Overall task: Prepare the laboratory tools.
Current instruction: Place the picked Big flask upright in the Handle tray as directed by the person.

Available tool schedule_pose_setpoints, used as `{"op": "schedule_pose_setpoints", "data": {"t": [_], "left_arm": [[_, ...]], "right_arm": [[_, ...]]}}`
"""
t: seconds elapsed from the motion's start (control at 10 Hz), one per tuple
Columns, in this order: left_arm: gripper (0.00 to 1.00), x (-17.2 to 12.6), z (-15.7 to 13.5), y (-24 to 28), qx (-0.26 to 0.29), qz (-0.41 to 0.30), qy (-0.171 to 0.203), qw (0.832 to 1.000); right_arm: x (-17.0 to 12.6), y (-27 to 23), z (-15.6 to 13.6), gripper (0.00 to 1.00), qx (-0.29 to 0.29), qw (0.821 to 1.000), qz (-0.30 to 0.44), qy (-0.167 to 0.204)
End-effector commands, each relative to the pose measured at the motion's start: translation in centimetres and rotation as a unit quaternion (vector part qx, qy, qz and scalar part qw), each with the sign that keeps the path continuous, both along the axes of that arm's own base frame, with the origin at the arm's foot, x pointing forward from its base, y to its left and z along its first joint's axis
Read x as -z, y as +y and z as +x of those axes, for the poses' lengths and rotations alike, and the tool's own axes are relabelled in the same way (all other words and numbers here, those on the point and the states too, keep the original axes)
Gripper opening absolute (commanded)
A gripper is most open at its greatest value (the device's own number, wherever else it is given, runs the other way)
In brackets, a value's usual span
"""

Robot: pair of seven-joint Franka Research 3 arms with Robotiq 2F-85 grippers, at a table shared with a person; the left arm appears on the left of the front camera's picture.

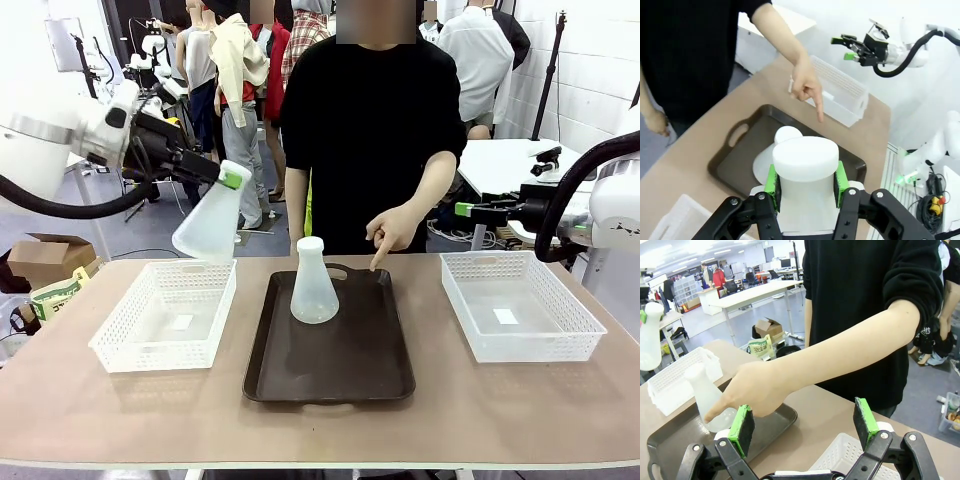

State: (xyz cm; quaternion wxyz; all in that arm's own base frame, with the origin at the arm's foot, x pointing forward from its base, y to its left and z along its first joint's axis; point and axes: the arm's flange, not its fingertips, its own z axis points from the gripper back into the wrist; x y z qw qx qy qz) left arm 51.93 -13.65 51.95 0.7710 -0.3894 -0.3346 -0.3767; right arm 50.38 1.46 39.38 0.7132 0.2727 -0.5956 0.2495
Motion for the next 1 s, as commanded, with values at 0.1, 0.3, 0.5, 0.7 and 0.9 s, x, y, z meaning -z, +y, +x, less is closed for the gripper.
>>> {"op": "schedule_pose_setpoints", "data": {"t": [0.1,0.3,0.5,0.7,0.9], "left_arm": [[0.0,-0.1,-0.6,-1.1,0.033,-0.019,0.005,0.999],[0.0,0.8,0.0,-0.5,0.011,-0.01,0.014,1.0],[0.0,0.8,0.0,-0.5,0.011,-0.01,0.014,1.0],[0.0,1.0,-0.7,-0.4,0.062,-0.044,-0.008,0.997],[0.0,-0.1,-3.8,-0.8,0.057,-0.17,-0.125,0.976]], "right_arm": [[0.0,-0.1,0.0,1.0,-0.002,1.0,-0.006,0.001],[0.0,-0.1,0.0,1.0,-0.002,1.0,-0.006,0.001],[0.0,-0.1,0.0,1.0,-0.002,1.0,-0.006,0.001],[0.0,-0.1,0.0,1.0,-0.002,1.0,-0.006,0.001],[0.0,-0.1,0.0,1.0,-0.002,1.0,-0.006,0.001]]}}
